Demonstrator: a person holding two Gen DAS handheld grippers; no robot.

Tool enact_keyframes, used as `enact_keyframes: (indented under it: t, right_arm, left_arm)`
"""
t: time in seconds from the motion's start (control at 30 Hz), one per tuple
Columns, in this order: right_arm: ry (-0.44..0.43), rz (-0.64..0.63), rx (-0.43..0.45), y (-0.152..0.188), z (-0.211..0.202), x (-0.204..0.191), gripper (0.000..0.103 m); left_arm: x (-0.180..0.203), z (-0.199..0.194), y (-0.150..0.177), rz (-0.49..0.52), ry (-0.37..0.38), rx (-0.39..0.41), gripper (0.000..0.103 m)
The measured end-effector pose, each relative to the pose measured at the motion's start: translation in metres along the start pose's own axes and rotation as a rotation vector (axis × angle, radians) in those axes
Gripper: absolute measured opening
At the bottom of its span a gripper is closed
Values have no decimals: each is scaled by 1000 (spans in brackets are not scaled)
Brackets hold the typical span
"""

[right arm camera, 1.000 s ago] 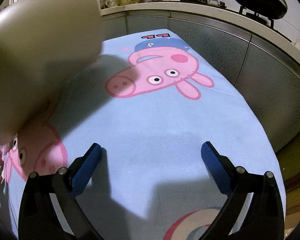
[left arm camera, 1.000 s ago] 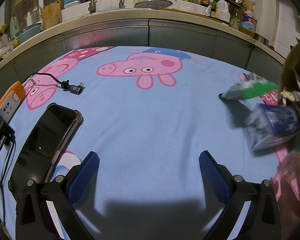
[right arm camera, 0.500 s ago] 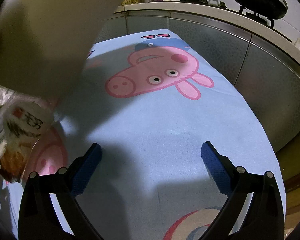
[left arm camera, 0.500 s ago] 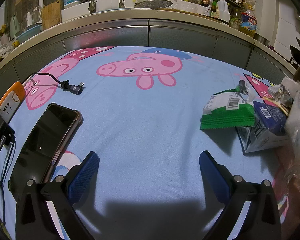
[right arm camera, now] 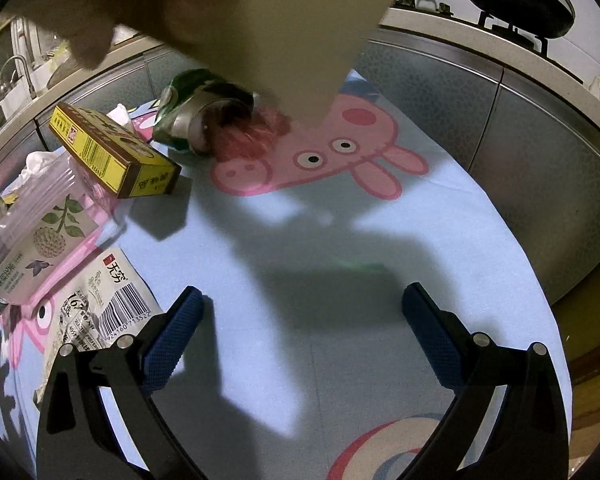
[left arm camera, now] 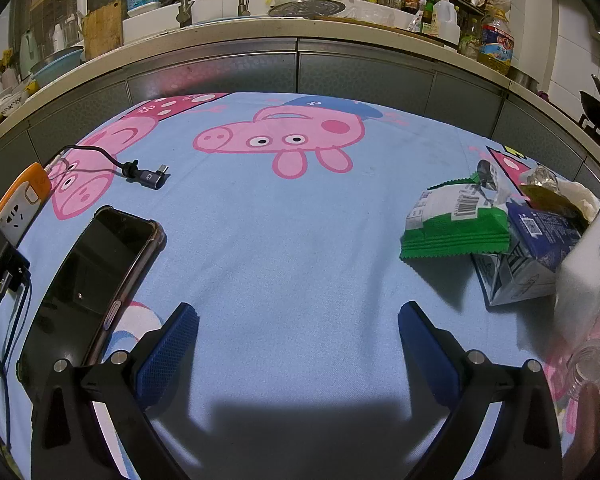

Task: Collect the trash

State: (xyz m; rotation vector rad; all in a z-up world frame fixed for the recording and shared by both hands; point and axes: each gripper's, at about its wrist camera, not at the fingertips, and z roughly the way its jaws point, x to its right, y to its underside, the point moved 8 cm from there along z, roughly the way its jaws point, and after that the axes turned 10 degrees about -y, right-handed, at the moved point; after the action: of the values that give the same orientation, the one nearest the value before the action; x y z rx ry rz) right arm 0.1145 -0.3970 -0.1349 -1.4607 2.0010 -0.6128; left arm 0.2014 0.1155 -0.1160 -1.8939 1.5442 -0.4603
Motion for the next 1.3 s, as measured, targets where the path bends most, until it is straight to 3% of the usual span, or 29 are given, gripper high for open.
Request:
enact_keyframes:
  t: [1.3]
  right_arm:
    - [2, -1, 1, 1, 0, -2, 98]
  left_arm:
    - [0, -1, 2, -1, -1, 1, 101]
